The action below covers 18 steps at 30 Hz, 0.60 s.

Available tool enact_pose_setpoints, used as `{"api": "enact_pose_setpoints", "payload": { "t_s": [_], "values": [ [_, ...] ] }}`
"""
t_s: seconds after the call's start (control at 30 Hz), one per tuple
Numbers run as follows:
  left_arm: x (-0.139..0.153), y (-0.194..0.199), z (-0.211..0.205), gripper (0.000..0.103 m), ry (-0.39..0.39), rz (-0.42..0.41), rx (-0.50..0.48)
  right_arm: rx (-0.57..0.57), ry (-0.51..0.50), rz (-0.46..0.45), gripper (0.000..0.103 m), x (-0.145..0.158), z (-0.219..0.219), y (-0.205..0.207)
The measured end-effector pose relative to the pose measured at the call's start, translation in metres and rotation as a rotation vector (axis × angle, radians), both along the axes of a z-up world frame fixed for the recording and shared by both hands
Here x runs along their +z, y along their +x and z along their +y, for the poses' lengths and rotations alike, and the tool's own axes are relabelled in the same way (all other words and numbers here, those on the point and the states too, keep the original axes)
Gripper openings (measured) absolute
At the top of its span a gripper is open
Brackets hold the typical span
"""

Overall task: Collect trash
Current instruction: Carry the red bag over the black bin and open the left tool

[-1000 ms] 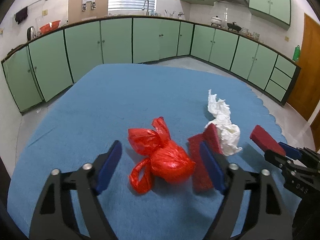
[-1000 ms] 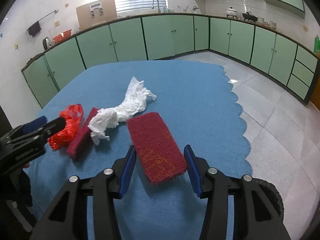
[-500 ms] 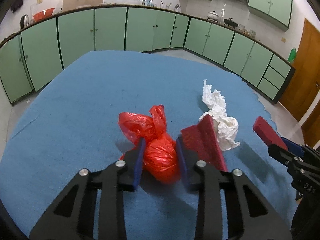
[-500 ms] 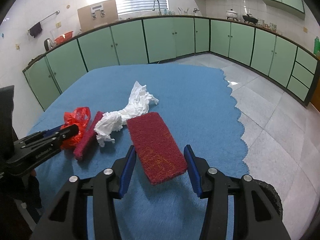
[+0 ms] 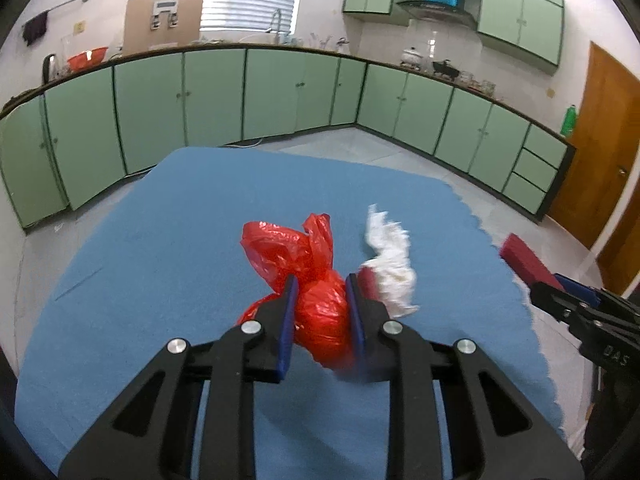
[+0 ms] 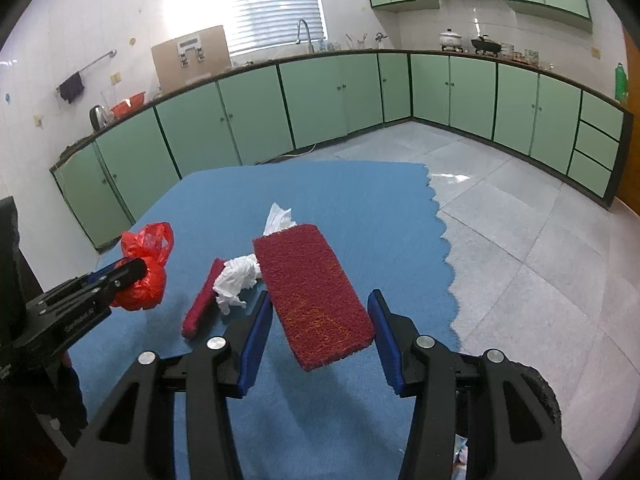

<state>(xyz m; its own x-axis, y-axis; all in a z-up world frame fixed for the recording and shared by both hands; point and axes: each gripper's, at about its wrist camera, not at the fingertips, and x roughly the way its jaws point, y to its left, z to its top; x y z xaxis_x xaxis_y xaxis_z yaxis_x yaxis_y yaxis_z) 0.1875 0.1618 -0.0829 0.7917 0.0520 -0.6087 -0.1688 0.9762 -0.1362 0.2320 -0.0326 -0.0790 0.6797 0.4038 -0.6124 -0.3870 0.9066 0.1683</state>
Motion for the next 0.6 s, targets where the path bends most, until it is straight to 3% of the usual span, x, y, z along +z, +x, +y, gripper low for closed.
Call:
{"api": "enact_pose_setpoints", "payload": {
  "t_s": [0.37, 0.6],
  "values": [
    [0.027, -0.001, -0.08, 0.022, -0.007, -0.062, -0.201, -0.074, 0.027, -0.066, 0.049, 0.027, -0.048, -0.025],
    [0.028, 0.0, -0.129, 0.022, -0.021, -0.077, -0.32, -0.155, 0.023, -0.091, 0.049, 0.034, -0.091, -0.044]
  ]
}}
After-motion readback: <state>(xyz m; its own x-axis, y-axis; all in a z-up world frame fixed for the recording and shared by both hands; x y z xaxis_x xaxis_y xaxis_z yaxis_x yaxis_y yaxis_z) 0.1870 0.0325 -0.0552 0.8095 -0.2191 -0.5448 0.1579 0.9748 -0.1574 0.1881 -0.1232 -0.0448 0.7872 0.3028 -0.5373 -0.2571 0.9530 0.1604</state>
